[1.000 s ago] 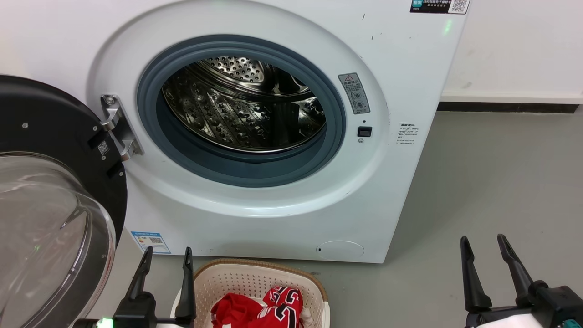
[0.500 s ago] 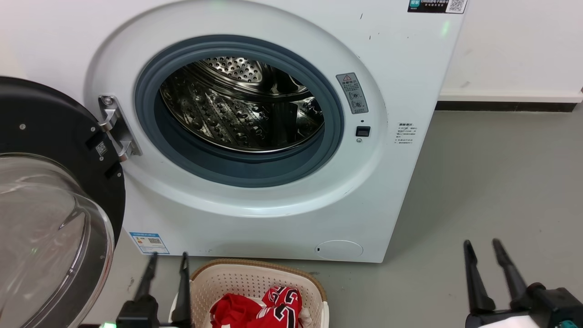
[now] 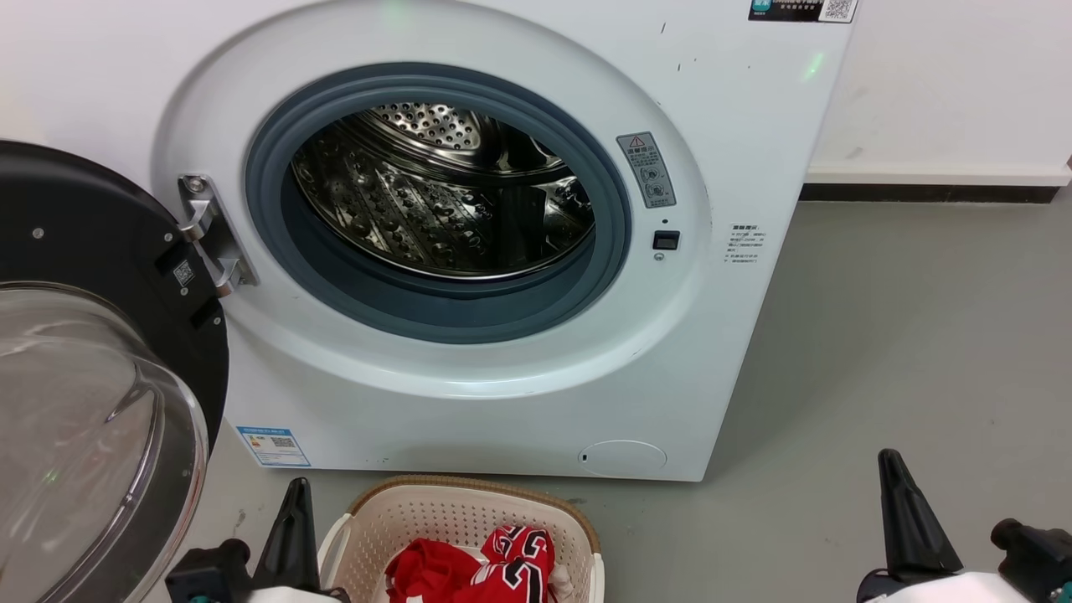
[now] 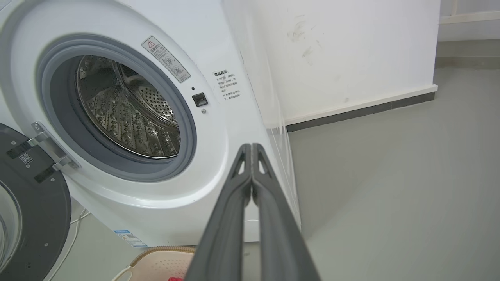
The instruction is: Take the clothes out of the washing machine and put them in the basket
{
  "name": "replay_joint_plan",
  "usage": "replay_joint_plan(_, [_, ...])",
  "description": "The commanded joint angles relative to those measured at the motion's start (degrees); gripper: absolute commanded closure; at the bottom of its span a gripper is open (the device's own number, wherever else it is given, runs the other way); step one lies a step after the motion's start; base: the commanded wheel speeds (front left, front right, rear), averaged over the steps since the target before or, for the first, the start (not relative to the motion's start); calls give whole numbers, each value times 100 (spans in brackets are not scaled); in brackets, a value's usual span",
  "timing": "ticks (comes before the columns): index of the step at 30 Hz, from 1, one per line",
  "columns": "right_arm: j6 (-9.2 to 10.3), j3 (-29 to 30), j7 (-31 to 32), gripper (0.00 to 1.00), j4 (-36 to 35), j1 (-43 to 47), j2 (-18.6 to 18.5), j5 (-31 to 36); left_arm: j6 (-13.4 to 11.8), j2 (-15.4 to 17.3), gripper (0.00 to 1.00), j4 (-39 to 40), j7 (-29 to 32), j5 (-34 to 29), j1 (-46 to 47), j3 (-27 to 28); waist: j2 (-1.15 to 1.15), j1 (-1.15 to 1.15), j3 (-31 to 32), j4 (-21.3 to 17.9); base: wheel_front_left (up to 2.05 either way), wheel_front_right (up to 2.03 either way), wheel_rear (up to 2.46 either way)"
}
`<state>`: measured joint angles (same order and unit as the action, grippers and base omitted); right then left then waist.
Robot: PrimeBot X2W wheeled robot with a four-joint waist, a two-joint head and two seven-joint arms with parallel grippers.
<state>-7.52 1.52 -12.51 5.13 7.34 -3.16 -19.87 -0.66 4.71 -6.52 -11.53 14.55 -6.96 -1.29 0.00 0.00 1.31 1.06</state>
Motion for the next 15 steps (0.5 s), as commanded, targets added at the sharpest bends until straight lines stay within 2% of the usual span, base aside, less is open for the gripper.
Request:
replay_joint_plan(1, [1, 0, 42, 100, -48, -195, -55, -306, 32, -7, 100, 52, 58, 296, 178, 53, 0, 0, -2, -1, 0, 0, 0])
replay_joint_plan(15, [1, 4, 328, 100, 127, -429, -112, -1729, 185, -42, 100, -95, 392, 1746, 404, 190, 0, 0, -21, -14, 0, 0, 0])
